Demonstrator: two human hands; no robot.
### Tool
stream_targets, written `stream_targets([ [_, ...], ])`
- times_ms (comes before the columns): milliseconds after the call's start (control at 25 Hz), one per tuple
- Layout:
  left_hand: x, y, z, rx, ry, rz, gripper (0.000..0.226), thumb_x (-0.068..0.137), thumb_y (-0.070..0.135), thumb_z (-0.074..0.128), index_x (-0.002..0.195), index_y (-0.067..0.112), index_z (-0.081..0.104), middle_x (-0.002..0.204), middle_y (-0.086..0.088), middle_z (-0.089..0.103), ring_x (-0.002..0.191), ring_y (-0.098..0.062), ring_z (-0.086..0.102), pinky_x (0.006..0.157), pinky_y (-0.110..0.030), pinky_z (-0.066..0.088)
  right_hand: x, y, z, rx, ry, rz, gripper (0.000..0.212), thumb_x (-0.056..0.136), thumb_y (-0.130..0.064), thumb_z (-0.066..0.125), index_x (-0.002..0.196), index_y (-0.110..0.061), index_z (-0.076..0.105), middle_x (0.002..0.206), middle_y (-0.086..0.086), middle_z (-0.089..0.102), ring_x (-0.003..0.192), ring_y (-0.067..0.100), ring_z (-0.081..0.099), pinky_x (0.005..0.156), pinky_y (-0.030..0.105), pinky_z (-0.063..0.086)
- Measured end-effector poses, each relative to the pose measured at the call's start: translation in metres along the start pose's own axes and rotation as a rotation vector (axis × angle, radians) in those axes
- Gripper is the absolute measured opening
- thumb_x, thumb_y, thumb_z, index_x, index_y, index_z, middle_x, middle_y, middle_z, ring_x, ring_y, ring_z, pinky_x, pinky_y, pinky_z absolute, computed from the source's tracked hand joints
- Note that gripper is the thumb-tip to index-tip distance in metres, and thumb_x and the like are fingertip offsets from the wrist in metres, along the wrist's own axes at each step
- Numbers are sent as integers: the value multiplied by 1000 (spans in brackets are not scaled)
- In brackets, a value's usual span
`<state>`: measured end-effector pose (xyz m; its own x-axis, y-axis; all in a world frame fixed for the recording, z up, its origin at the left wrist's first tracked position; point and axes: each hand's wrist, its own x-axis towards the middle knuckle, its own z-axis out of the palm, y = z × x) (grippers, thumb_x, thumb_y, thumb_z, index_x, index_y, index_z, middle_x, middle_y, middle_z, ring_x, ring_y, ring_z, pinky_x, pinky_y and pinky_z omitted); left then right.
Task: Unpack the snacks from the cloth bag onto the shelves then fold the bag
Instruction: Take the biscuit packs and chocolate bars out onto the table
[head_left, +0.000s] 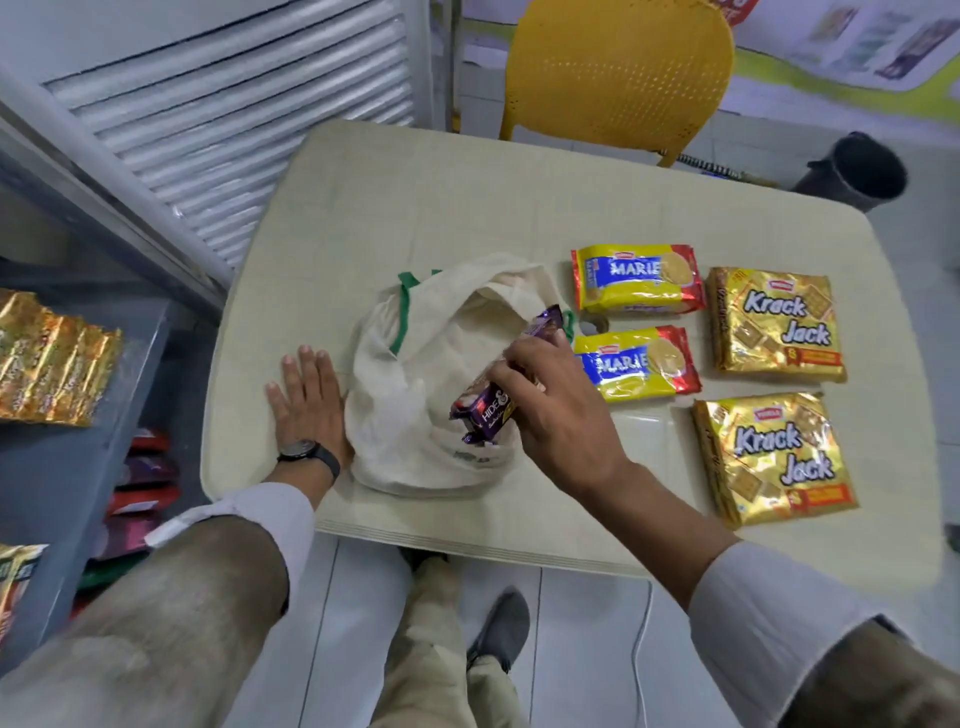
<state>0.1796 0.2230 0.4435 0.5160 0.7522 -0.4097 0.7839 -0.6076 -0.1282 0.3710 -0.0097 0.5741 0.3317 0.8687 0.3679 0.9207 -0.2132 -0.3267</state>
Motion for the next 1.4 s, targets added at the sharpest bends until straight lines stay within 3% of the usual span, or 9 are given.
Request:
stream_targets([
  [160, -4, 5, -5, -13, -24, 1, 78, 102, 22, 34, 156, 3, -19, 166, -18, -23, 154, -39, -15, 124, -58, 1, -72, 15, -2, -186, -60, 163, 33, 87, 5, 59, 115, -9, 67, 108, 14, 60, 105, 36, 54, 102, 52, 41],
  [320, -3, 7, -3, -13, -24, -2, 80, 101, 21, 35, 156, 4, -19, 166, -18, -23, 154, -38, -16, 124, -57, 0, -127, 24, 14, -249, -286, 359, 41, 83, -9, 43, 115, -10, 69, 107, 14, 62, 104, 39, 58, 90, 48, 51],
  [440, -2, 5, -2, -6, -31, 5, 80, 101, 21, 35, 156, 4, -20, 166, -18, -24, 154, -39, -16, 124, -58, 1, -132, 26, 20, -207, -390, 429, 45, 78, 1, 60, 121, -6, 69, 114, 18, 65, 115, 41, 60, 83, 46, 58],
  [600, -4, 6, -5, -39, -46, 5, 82, 101, 25, 35, 156, 4, -21, 166, -18, -24, 154, -39, -16, 124, -58, -1, -106, 10, 23, -135, -199, 391, 49, 74, -6, 41, 117, -2, 65, 121, 20, 61, 112, 41, 55, 86, 45, 52],
  [680, -5, 6, -5, -44, -46, -1, 81, 102, 26, 34, 156, 3, -21, 166, -18, -24, 154, -39, -16, 124, -58, -1, -77, -5, 32, -59, -152, 289, 41, 75, -2, 45, 110, -4, 66, 116, 15, 62, 104, 36, 56, 80, 41, 50],
  [800, -2, 5, -3, -63, -51, -6, 81, 101, 28, 33, 155, 4, -23, 165, -17, -26, 154, -38, -18, 124, -58, -1, -33, -21, 51, -23, -470, 238, 33, 82, -6, 54, 111, -13, 69, 106, 7, 66, 98, 34, 62, 66, 41, 53],
  [920, -1, 4, -1, -84, -43, -11, 82, 101, 31, 34, 156, 5, -22, 165, -16, -26, 154, -37, -19, 124, -58, -3, -15, -25, 66, -39, -704, 275, 23, 88, -14, 54, 103, -18, 71, 98, 8, 65, 95, 37, 64, 67, 40, 50],
  [1120, -4, 5, -5, -104, -47, -16, 84, 102, 33, 36, 156, 5, -23, 165, -16, -27, 154, -37, -20, 124, -57, -5, -18, -30, 74, 20, -681, 297, 30, 85, -42, 59, 103, -21, 70, 100, 7, 68, 97, 34, 64, 69, 38, 49],
  [1400, -4, 5, -5, -116, -31, -9, 83, 102, 36, 34, 157, 7, -22, 165, -15, -27, 154, -36, -21, 124, -56, -7, -6, -22, 75, -104, -556, 367, 36, 83, -41, 65, 108, -16, 66, 105, 8, 66, 102, 33, 60, 74, 40, 50],
])
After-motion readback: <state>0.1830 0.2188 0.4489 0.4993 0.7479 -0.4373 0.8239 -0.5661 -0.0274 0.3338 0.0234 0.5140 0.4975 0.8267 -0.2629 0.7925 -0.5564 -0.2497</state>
